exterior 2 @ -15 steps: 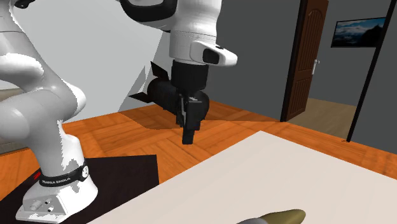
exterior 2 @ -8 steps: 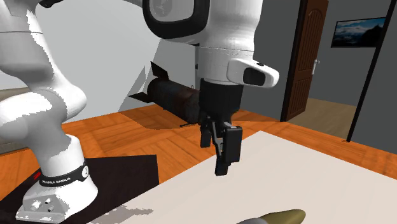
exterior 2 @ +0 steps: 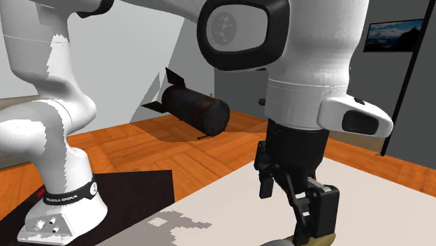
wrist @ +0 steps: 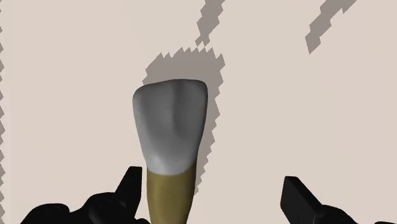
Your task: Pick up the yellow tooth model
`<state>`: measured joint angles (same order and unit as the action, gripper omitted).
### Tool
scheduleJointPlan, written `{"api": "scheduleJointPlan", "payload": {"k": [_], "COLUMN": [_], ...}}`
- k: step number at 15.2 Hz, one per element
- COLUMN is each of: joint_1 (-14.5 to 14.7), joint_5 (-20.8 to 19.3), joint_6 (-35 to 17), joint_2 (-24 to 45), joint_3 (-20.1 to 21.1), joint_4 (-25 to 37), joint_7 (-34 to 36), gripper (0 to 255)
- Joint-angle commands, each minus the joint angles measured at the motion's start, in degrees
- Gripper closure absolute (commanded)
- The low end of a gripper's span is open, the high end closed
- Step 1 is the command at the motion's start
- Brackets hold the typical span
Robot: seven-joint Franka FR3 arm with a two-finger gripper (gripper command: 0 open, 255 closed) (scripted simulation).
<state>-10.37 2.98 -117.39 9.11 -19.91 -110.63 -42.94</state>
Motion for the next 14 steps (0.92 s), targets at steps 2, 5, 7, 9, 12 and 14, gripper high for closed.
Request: {"api": "scheduleJointPlan", "payload": {"k": [2,5,7,9,12,14], "joint_1": [-1.6,-1.7,-1.8,-1.8,-1.8,-1.8], "joint_5": [2.3,2.7,3.0,3.3,3.4,3.4], "joint_6": [-0.4,-2.5,-3.8,-5.1,-5.6,-5.5], "joint_2": [5.4,6.3,6.9,7.6,7.8,7.8], "joint_3": [-0.2,0.0,0.1,0.2,0.2,0.2], "joint_4": [5.6,4.4,3.6,3.0,2.6,2.7], "joint_7": [-2.8,-3.1,-3.3,-3.5,-3.5,-3.5], "gripper": [0,0,0,0,255,255]}}
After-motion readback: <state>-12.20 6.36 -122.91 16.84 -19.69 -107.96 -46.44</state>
